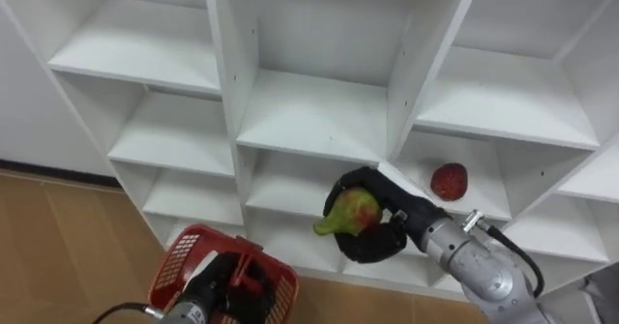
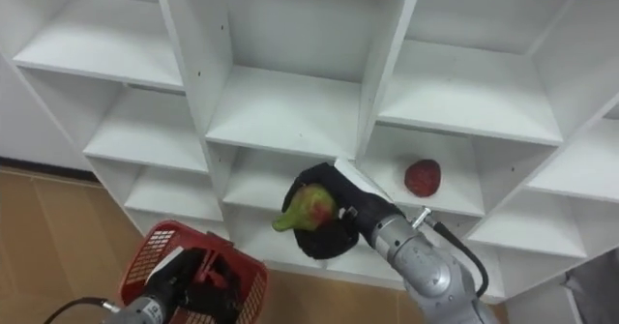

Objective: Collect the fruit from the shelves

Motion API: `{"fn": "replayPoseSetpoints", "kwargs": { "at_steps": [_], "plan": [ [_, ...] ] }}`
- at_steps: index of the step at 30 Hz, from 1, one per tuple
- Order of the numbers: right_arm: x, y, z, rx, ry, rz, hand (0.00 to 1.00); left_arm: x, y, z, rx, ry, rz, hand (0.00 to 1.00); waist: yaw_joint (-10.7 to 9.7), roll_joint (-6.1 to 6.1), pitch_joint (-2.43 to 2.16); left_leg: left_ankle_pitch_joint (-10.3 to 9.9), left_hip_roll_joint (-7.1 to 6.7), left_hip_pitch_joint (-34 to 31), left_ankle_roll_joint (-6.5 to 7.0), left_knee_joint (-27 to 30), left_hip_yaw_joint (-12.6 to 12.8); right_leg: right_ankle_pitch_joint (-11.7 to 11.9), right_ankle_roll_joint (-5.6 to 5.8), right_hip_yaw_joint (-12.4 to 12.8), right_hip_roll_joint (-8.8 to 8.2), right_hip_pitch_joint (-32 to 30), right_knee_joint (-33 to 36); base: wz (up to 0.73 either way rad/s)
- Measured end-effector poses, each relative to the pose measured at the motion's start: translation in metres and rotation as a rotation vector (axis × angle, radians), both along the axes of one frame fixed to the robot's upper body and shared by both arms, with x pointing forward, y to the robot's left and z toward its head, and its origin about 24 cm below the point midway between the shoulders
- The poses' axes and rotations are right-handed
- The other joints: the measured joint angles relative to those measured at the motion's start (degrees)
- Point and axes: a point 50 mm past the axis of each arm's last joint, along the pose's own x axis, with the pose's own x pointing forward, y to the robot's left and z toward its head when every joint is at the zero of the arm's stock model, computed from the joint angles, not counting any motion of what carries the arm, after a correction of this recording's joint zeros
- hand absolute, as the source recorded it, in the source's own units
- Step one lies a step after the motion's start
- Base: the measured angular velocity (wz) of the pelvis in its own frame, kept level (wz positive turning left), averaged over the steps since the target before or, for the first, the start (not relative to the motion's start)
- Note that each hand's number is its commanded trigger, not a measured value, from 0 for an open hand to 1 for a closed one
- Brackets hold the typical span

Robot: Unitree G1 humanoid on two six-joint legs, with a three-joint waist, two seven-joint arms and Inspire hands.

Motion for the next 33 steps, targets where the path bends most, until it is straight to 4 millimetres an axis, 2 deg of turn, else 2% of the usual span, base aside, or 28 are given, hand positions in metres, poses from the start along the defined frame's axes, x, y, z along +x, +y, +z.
{"fn": "replayPoseSetpoints", "kwargs": {
  "at_steps": [1, 4, 8, 12, 15, 19, 27, 33],
  "plan": [
    [-0.001, -0.001, -0.002, -0.001, 0.007, -0.002, 1.00, 0.001, 0.000, 0.002, -0.014, -0.014, 0.008, 1.00, 0.0, 0.28, -0.21, 0.0, 0.02, 0.2, 0.01, -0.3, 0.3, 0.0, 0.00, 0.3, -0.01, -0.1, 0.0, -0.14],
    [-0.003, -0.003, -0.009, -0.023, 0.030, -0.005, 1.00, 0.002, -0.001, 0.003, -0.031, -0.025, 0.018, 1.00, 0.1, 0.57, -0.40, 0.0, 0.04, 0.9, 0.03, -0.9, 0.8, -0.1, 0.12, 0.8, -0.01, 0.2, 0.0, -0.10],
    [-0.005, -0.007, -0.019, -0.056, 0.068, -0.018, 1.00, 0.004, -0.004, 0.005, -0.060, -0.034, 0.016, 1.00, 0.1, 0.72, -0.40, -0.1, 0.02, -0.2, 0.10, -0.8, 0.9, -0.1, 0.17, 0.8, -0.03, -0.9, 0.0, 0.00],
    [-0.006, -0.006, -0.020, -0.048, 0.069, -0.022, 1.00, 0.007, -0.007, 0.008, -0.076, -0.048, 0.012, 1.00, 0.0, 1.21, -0.22, -0.1, 0.06, -1.2, 0.11, -0.7, 1.0, -0.1, 0.13, 0.9, -0.02, -1.9, 0.3, 0.00],
    [-0.005, -0.004, -0.022, -0.040, 0.071, -0.035, 1.00, 0.008, -0.009, 0.009, -0.077, -0.052, 0.003, 1.00, 0.0, 1.93, 0.14, -0.1, 0.08, -1.2, 0.13, -0.9, 1.0, -0.1, 0.13, 0.9, -0.01, -2.0, 0.3, 0.00],
    [-0.007, -0.005, -0.028, -0.045, 0.101, -0.043, 1.00, 0.008, -0.010, 0.010, -0.081, -0.056, -0.002, 1.00, -0.2, 2.34, 0.13, -0.1, 0.12, -2.6, 0.13, -0.7, 1.1, -0.1, 0.15, 0.4, -0.16, -3.7, 1.1, 0.00],
    [-0.008, -0.006, -0.034, -0.050, 0.127, -0.048, 1.00, 0.008, -0.011, 0.010, -0.092, -0.051, -0.017, 1.00, -0.4, 2.33, 0.13, -0.1, 0.08, -3.5, 0.18, -0.6, 1.2, -0.1, 0.17, 0.5, -0.32, -4.9, 1.4, -0.01],
    [-0.010, -0.005, -0.046, -0.055, 0.180, -0.059, 1.00, 0.015, -0.021, 0.018, -0.177, -0.089, -0.009, 1.00, -0.3, 2.31, 0.14, -0.1, 0.09, -4.6, 0.18, -0.2, 1.2, -0.1, 0.17, 0.3, -0.32, -5.8, 1.6, 0.00]
  ]
}}
